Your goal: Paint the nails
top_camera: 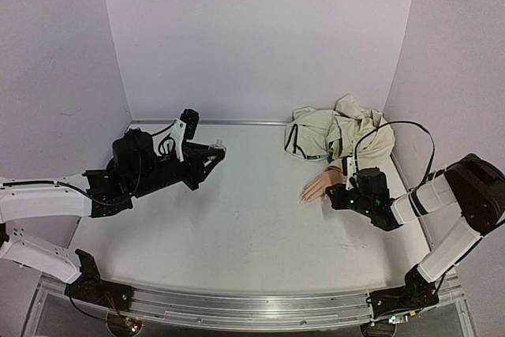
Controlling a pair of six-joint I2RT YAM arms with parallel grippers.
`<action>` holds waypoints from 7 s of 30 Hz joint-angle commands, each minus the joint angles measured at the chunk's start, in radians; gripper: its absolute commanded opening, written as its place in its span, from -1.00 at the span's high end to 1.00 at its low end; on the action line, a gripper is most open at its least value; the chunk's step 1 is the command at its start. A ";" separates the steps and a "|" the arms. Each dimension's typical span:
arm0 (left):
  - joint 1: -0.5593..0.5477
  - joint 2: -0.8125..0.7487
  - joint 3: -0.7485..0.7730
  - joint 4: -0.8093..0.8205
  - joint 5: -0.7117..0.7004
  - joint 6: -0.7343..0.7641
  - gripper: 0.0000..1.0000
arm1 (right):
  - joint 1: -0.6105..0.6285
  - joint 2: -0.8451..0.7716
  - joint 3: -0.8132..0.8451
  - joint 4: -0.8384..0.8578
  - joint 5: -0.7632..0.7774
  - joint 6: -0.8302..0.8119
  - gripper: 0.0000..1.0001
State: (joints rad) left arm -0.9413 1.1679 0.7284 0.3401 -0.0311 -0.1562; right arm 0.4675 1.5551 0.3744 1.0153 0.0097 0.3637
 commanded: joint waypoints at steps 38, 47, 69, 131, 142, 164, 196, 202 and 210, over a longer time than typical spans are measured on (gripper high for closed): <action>0.006 -0.030 0.011 0.039 -0.026 0.016 1.00 | 0.005 -0.047 0.050 -0.038 0.049 -0.020 1.00; 0.006 -0.029 0.012 0.038 -0.026 0.018 1.00 | 0.005 -0.042 0.046 -0.045 0.042 -0.016 1.00; 0.005 -0.036 0.008 0.036 -0.027 0.017 1.00 | 0.006 -0.038 0.035 -0.073 0.023 -0.002 1.00; 0.006 -0.053 0.005 0.025 -0.020 0.011 1.00 | 0.012 -0.063 0.029 -0.095 0.097 0.025 1.00; 0.006 -0.052 0.002 0.025 -0.024 0.013 1.00 | 0.011 -0.049 0.024 -0.055 0.068 0.014 1.00; 0.006 -0.056 0.000 0.025 -0.026 0.015 1.00 | 0.012 -0.027 0.040 -0.043 0.090 0.007 1.00; 0.006 -0.072 -0.007 0.023 -0.011 0.017 1.00 | 0.012 -0.054 0.007 0.007 -0.047 -0.002 1.00; 0.006 -0.071 -0.006 0.023 -0.006 0.020 1.00 | 0.012 -0.102 -0.009 -0.044 0.042 0.009 1.00; 0.006 -0.066 0.001 0.023 0.015 0.029 1.00 | 0.012 -0.067 0.030 -0.050 0.102 -0.001 1.00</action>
State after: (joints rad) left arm -0.9413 1.1263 0.7128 0.3313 -0.0360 -0.1513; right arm 0.4732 1.4773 0.3702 0.9569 0.0628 0.3683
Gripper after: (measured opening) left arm 0.211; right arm 0.144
